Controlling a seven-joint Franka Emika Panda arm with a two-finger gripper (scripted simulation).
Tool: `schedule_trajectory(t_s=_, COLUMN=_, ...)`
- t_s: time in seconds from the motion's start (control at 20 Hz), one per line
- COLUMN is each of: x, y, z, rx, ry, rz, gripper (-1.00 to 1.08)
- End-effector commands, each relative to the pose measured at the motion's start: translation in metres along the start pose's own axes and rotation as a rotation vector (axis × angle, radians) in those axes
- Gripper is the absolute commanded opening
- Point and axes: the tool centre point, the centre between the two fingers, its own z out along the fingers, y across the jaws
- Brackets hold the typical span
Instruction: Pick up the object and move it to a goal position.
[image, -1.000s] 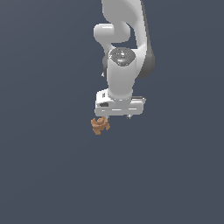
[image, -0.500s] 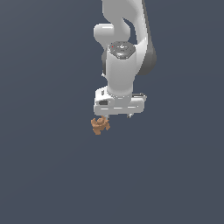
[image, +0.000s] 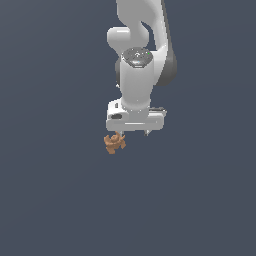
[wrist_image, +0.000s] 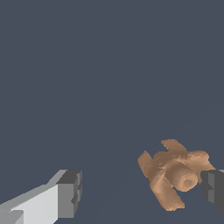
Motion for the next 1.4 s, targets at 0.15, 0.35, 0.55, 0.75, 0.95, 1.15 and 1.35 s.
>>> schedule_trajectory(t_s=0.15, x=-0.004, y=0.008, z=0.007, rx=0.000, ry=-0.003, rz=0.089, gripper=1.00)
schedule_trajectory(t_s=0.35, x=-0.008, y=0.016, z=0.013, rx=0.000, ry=-0.006, rz=0.186, gripper=1.00)
schedule_trajectory(t_s=0.55, x=-0.014, y=0.026, z=0.022, rx=-0.001, ry=-0.009, rz=0.308, gripper=1.00)
schedule_trajectory(t_s=0.75, x=-0.020, y=0.037, z=0.030, rx=-0.004, ry=-0.012, rz=0.439, gripper=1.00)
schedule_trajectory(t_s=0.95, x=-0.027, y=0.048, z=0.038, rx=-0.006, ry=-0.015, rz=0.569, gripper=1.00)
schedule_trajectory(t_s=1.15, x=-0.034, y=0.059, z=0.046, rx=-0.010, ry=-0.016, rz=0.701, gripper=1.00)
schedule_trajectory(t_s=1.35, x=-0.041, y=0.069, z=0.053, rx=-0.014, ry=-0.017, rz=0.822, gripper=1.00)
